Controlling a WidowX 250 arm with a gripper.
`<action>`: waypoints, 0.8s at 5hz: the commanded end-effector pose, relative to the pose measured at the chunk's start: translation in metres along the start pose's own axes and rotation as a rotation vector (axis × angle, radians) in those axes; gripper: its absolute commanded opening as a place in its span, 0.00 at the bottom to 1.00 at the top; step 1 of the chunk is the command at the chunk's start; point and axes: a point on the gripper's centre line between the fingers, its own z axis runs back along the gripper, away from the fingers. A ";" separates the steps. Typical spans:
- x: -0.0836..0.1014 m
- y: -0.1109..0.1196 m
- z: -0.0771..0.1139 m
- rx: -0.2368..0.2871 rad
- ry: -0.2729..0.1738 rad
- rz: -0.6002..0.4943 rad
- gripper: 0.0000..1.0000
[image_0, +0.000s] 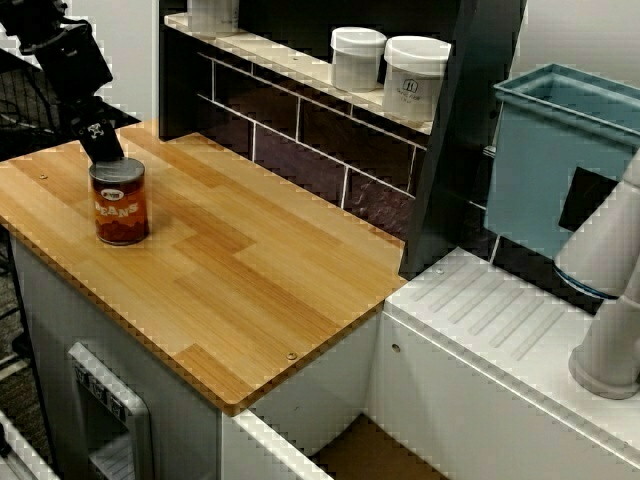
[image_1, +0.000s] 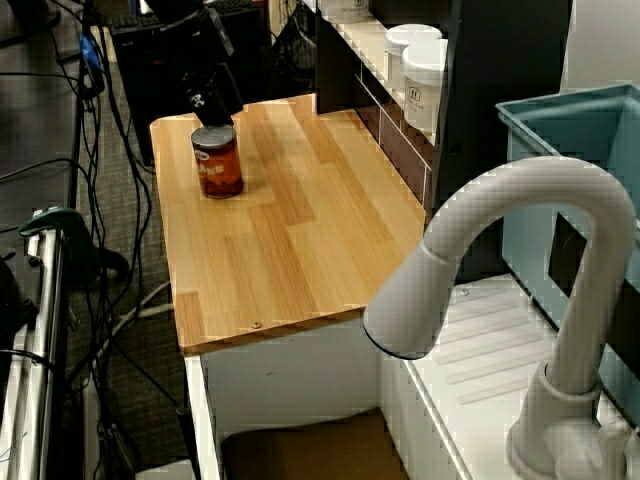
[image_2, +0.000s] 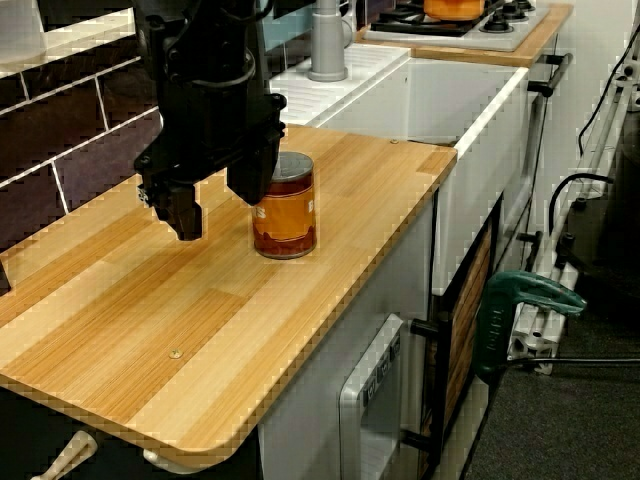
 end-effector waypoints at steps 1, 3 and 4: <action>0.005 -0.016 0.011 0.054 -0.035 0.010 1.00; 0.012 -0.029 0.010 0.010 -0.017 0.068 1.00; 0.018 -0.041 0.008 0.013 -0.012 0.081 1.00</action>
